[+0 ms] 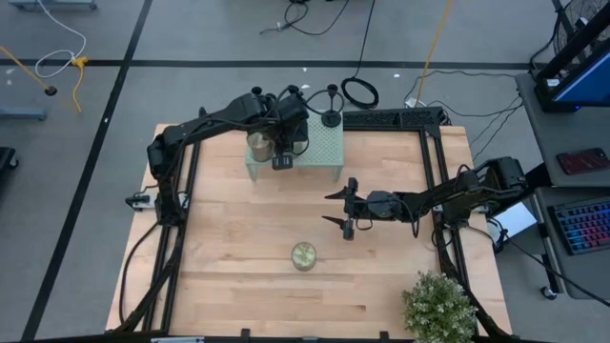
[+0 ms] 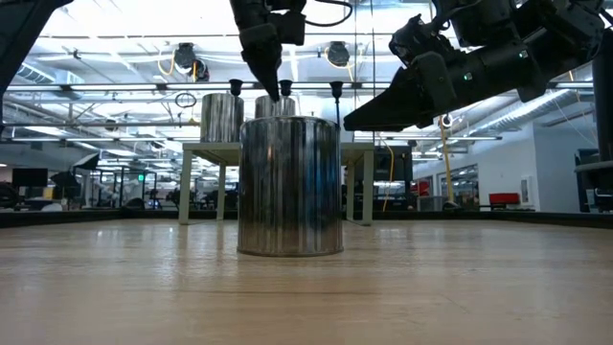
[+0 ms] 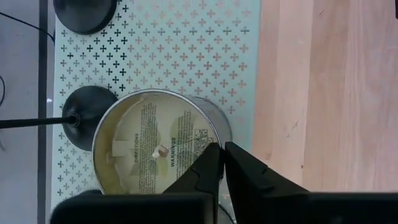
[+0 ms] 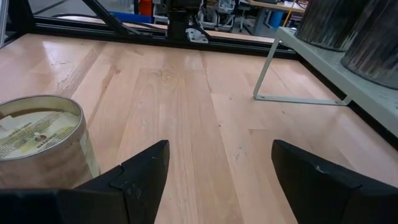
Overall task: Pick & Place candle stick holders
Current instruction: Put the bottom scented candle on the shelf, then put the scented candle on the shelf
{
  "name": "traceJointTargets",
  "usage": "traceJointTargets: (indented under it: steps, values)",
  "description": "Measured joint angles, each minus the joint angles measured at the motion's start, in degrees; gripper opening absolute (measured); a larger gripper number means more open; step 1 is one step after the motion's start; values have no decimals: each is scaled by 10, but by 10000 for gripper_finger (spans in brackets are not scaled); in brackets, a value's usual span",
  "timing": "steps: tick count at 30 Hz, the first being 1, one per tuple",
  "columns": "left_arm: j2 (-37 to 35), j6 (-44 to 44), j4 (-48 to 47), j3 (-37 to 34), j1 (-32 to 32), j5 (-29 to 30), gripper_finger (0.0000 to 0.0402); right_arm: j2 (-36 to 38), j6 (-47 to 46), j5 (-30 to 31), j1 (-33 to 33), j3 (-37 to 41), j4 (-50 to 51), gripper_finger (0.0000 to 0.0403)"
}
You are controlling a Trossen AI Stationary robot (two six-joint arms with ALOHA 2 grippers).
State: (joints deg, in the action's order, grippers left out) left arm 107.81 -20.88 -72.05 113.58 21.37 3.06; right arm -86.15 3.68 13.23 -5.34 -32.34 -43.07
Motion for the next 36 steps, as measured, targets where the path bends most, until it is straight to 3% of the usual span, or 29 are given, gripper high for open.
traceJointTargets:
  steps: [11, 17, 21, 24, 28, 33, 36]
  values:
    - [-6, -3, 31, -1, -15, 50, 105, 0, 0, 0, 0, 0, 0, 274]
    - [-51, 12, 9, -1, -58, 75, 115, 0, 13, 0, 0, 0, 1, 274]
    - [-97, 73, -23, -1, -100, 77, 115, 4, 14, -5, -4, 0, 3, 274]
    - [-134, 112, -68, -1, -141, 83, 115, 11, 15, -69, -15, 0, 0, 274]
    - [-172, 152, -123, -3, -206, 153, 115, 14, -33, -125, -41, -36, 3, 274]
    - [-244, 220, -97, -83, -296, 280, 115, 10, 6, -170, -82, -136, 163, 274]
    - [-298, 243, -41, -177, -339, 299, 115, -10, 19, -164, -105, -200, 277, 274]
